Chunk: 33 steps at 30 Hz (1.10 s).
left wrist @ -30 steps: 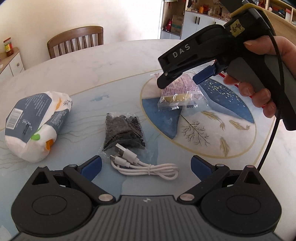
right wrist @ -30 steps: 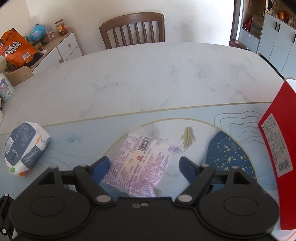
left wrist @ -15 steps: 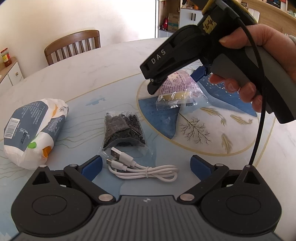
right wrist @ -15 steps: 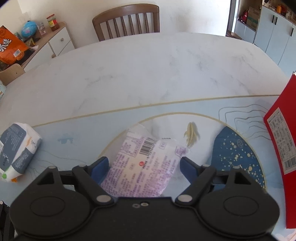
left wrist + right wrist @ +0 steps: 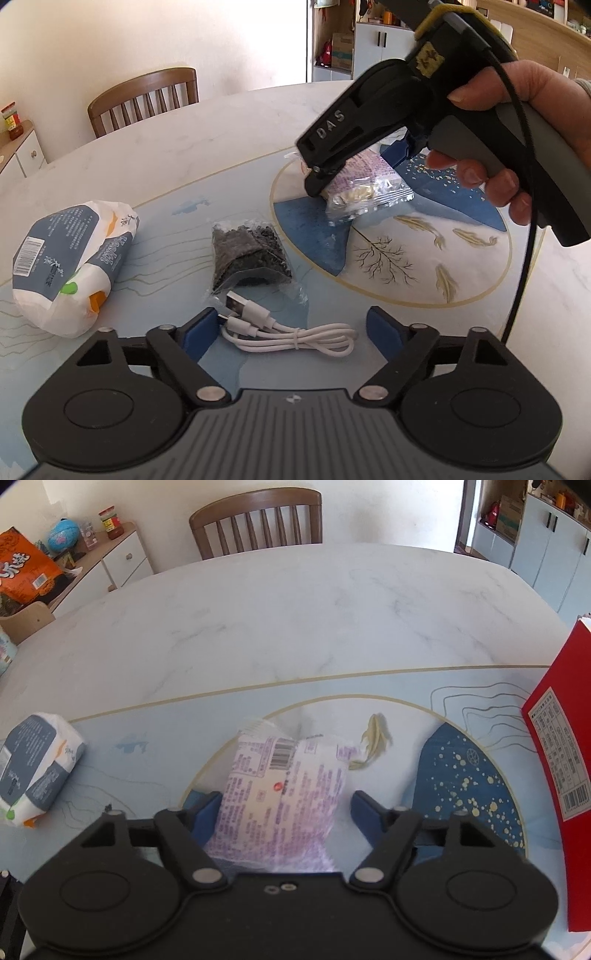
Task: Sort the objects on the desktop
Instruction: 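Grasp the pink-printed bag with the right gripper while the left grasps the white USB cable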
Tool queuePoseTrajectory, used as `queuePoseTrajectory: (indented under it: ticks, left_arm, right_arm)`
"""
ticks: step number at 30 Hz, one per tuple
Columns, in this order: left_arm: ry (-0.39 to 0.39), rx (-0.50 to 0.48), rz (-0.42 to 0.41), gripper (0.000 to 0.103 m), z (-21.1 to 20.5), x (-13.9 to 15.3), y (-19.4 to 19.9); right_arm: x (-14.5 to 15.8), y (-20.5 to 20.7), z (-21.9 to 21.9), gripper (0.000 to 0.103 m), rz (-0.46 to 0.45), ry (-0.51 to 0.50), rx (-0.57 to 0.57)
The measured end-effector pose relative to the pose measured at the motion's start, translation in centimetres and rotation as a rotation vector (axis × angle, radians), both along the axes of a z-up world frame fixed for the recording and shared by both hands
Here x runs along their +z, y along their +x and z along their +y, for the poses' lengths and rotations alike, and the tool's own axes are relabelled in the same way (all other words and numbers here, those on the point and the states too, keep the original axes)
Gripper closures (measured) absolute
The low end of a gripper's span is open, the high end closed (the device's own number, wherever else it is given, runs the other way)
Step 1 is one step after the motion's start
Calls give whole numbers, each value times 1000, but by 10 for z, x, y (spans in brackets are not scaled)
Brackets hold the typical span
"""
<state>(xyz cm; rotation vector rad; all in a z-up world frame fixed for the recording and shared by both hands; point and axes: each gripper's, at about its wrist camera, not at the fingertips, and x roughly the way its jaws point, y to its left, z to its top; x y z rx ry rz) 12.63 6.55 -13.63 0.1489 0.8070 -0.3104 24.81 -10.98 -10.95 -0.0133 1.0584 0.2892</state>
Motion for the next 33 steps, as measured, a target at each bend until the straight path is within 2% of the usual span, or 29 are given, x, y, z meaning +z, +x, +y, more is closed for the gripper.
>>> queuePoseTrajectory:
  ticks: [2, 8, 19, 33]
  left_arm:
    - [-3, 6, -4, 25, 1, 1, -1]
    - [-1, 22, -1, 26, -1, 3, -2]
    - [-22, 36, 18, 26, -4, 11, -9]
    - [-53, 25, -27, 26, -18, 47, -21]
  right_arm:
    - [2, -3, -2, 45, -4, 2, 6]
    - [6, -6, -8, 48, 7, 17, 5]
    - [24, -21, -21, 49, -16, 41, 4]
    - [53, -58, -51, 50, -42, 71, 29]
